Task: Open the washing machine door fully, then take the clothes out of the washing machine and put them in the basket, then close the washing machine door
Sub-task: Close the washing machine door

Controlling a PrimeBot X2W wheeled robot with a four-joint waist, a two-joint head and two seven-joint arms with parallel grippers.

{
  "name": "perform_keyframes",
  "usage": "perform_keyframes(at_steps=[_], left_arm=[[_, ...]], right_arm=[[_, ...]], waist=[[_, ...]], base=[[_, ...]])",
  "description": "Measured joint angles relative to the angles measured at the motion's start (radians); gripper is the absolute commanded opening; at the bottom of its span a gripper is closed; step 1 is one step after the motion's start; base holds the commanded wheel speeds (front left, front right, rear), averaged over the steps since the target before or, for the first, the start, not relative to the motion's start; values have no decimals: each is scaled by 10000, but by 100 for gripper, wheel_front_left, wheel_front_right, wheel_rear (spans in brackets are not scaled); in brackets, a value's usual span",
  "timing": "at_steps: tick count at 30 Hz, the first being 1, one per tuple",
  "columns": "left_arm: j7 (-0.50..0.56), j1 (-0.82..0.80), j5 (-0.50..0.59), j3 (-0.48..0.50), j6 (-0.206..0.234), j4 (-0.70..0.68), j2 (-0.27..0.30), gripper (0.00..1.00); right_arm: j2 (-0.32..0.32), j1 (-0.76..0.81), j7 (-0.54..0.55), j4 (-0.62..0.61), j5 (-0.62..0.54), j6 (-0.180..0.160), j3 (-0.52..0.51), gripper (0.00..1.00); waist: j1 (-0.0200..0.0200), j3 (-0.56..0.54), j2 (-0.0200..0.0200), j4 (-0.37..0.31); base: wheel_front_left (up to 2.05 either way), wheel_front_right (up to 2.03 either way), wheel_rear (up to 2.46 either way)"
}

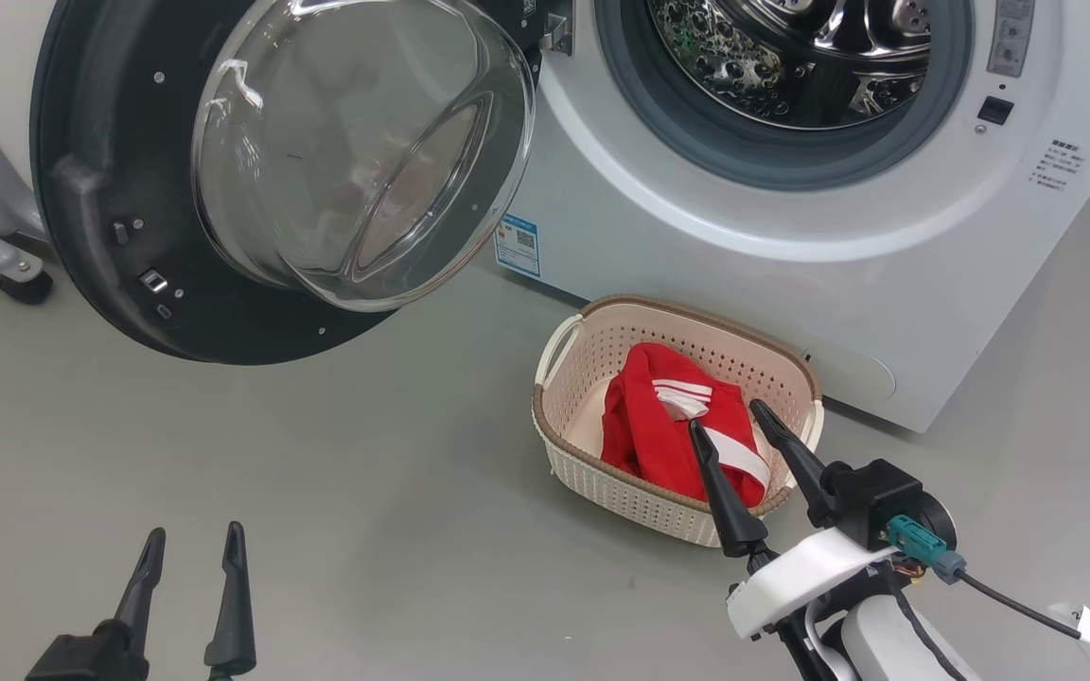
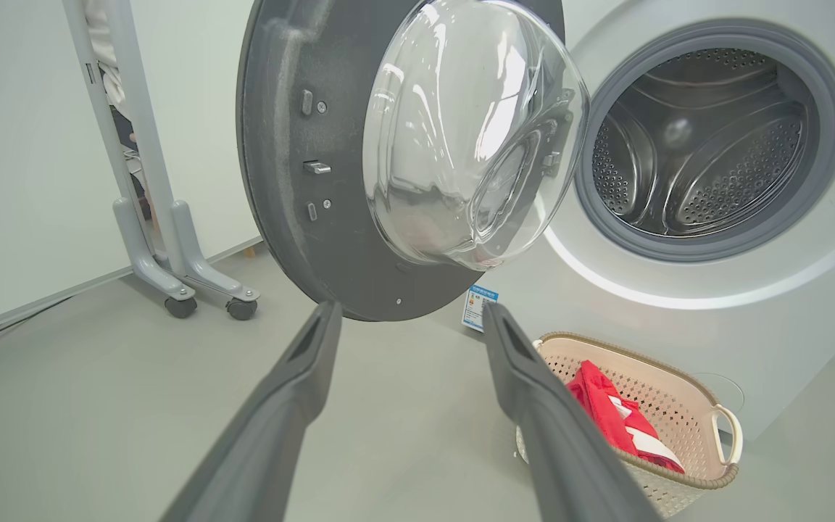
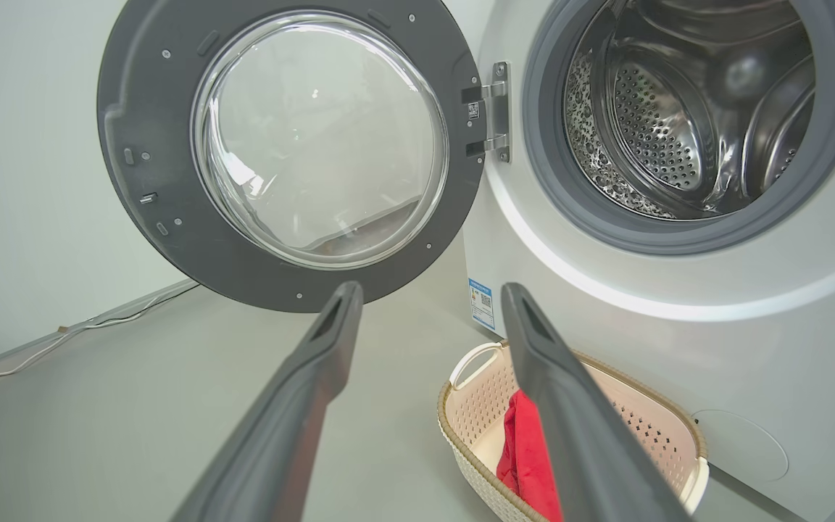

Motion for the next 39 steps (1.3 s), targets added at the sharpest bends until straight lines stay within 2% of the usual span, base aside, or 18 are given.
perform_keyframes(at_steps=[13, 14, 15, 16, 24, 28, 35, 39], left_arm=[[0, 4, 4, 23, 0, -31, -4, 100], [0, 4, 4, 21, -2, -31, -4, 49], [0, 5, 4, 19, -2, -31, -6, 10], [0, 7, 12, 19, -2, -31, -6, 0], [0, 31, 73, 40, -42, -46, 0, 0], [0, 29, 73, 255, -48, -253, 186, 0], [-27, -298, 270, 639, -146, -1024, 1160, 0], [29, -1076, 257, 1156, -226, -1509, 1908, 0]], right_arm=[[0, -1, 0, 8, 12, 0, -2, 100], [0, -1, 0, 10, 13, 0, -4, 100], [0, -1, 0, 12, 12, 0, -8, 100], [0, -1, 0, 13, 12, 0, -12, 100], [0, -2, 0, -6, 12, 0, 2, 100], [0, -1, 0, -50, 0, -42, -59, 100], [-144, 0, 0, -155, -111, -63, -221, 100], [-249, 3, 0, -215, -219, -217, -276, 100]], waist=[[0, 12, 0, 2], [0, 14, 0, 2], [0, 17, 0, 2], [0, 21, 0, 2], [0, 95, 0, 0], [0, 248, 0, -1], [0, 586, 0, -19], [0, 800, 0, -39]], base=[[0, 0, 0], [0, 0, 0], [0, 0, 0], [0, 0, 0], [0, 0, 0], [0, 0, 0], [0, 0, 0], [0, 0, 0]])
